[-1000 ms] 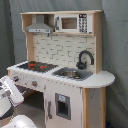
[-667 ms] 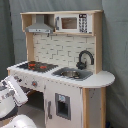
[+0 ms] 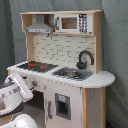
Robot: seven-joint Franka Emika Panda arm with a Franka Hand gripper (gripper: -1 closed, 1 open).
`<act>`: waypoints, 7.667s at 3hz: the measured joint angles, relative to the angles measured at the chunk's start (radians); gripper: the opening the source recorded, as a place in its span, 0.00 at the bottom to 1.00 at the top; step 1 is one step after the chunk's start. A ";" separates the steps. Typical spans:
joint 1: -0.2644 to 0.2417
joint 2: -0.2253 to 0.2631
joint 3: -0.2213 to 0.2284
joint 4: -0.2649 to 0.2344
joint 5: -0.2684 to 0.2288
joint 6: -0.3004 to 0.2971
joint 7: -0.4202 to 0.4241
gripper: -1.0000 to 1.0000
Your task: Play with the kitchen
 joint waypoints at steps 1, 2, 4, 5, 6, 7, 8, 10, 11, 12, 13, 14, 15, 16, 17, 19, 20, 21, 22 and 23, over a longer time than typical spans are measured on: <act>-0.055 -0.001 -0.005 0.000 0.000 0.088 -0.017 1.00; -0.088 -0.001 -0.005 0.000 0.000 0.179 -0.047 1.00; -0.171 -0.003 -0.001 0.003 0.087 0.287 -0.085 1.00; -0.194 -0.013 0.039 0.003 0.175 0.300 -0.072 1.00; -0.205 -0.013 0.041 0.006 0.213 0.325 -0.072 1.00; -0.205 -0.013 0.041 0.006 0.214 0.328 -0.072 0.00; -0.208 -0.014 0.043 0.010 0.239 0.344 -0.141 0.00; -0.206 -0.012 0.044 0.010 0.238 0.339 -0.354 0.00; -0.205 -0.011 0.044 0.011 0.238 0.339 -0.469 0.00; -0.205 -0.010 0.044 0.010 0.238 0.339 -0.583 0.00; -0.204 -0.010 0.044 0.010 0.238 0.339 -0.686 0.00; -0.204 -0.010 0.044 0.010 0.238 0.339 -0.788 0.00; -0.204 -0.010 0.044 0.010 0.238 0.339 -0.889 0.00; -0.204 -0.009 0.044 0.010 0.238 0.339 -0.991 0.00; -0.204 -0.001 0.046 0.010 0.238 0.338 -1.040 0.00; -0.206 0.003 0.050 0.009 0.239 0.309 -0.897 1.00; -0.124 0.003 0.051 -0.029 0.239 0.279 -0.841 1.00; -0.042 0.003 0.042 -0.074 0.239 0.233 -0.841 1.00; 0.024 0.003 -0.013 -0.079 0.240 0.171 -0.825 1.00; 0.081 0.007 -0.088 -0.078 0.240 0.116 -0.823 1.00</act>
